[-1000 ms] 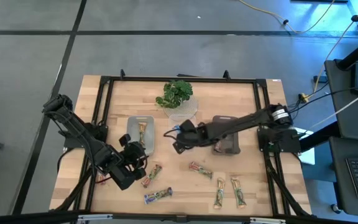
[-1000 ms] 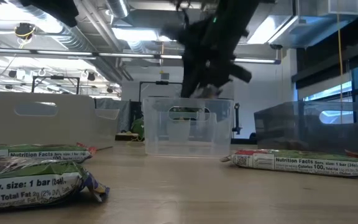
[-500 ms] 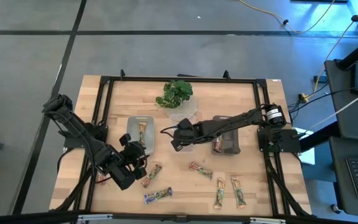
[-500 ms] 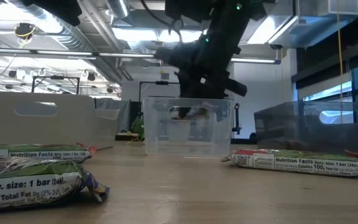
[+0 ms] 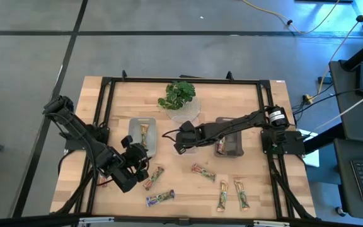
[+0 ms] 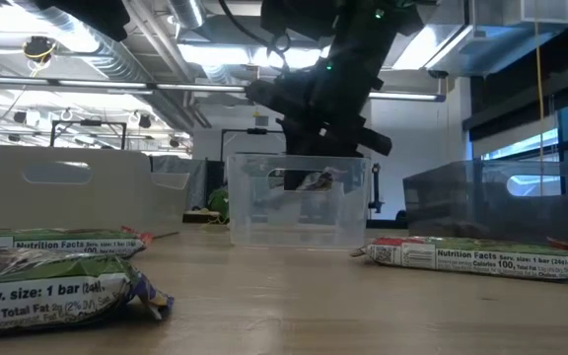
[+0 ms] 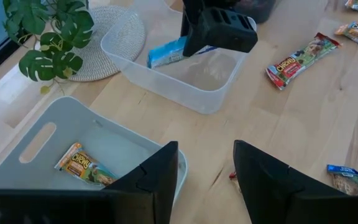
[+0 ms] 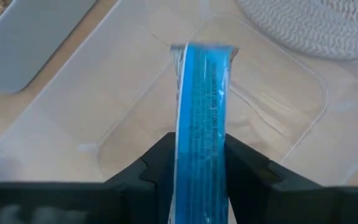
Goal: Pick and place Granola Bars by type
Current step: Put the right blue granola bar into the transparent bin, then put the right red granola bar into the black transparent bin
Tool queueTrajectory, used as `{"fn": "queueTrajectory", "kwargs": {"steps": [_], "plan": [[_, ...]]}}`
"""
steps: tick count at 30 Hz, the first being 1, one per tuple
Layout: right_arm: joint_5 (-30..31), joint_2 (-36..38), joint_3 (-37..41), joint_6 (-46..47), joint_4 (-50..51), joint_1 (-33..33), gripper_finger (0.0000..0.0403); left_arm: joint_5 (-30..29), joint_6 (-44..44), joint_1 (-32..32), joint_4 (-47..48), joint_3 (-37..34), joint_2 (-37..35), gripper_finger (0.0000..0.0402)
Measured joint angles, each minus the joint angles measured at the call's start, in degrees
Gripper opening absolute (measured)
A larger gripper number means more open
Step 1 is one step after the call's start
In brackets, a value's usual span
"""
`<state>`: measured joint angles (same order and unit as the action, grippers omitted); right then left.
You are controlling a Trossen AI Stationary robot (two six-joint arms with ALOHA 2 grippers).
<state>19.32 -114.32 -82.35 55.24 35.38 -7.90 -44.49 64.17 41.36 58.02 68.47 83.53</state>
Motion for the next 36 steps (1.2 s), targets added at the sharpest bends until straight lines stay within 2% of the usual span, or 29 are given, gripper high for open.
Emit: {"fn": "queueTrajectory", "kwargs": {"steps": [8,14,19,27,36], "plan": [[-0.09,0.0,0.0,-1.04,0.1,0.0,0.0165,0.0,-0.01,0.0,0.0,0.0,0.0,0.0148],[-5.04,3.6,-2.48,-8.02,4.86,-0.6,0.017,0.0,-0.01,0.0,0.0,0.01,0.0,0.0149],[-9.84,6.85,-4.24,-13.55,8.55,-4.87,0.0169,0.0,-0.98,0.0,-0.02,0.02,0.0,0.0149],[-17.51,8.2,-4.39,-12.05,16.19,-13.57,0.0169,-0.2,-0.99,0.0,-0.02,0.04,-0.02,0.0148],[-11.7,7.97,-4.37,-1.37,19.38,-18.71,0.0178,-4.93,-0.95,0.0,-0.07,0.04,-0.02,0.0148]]}}
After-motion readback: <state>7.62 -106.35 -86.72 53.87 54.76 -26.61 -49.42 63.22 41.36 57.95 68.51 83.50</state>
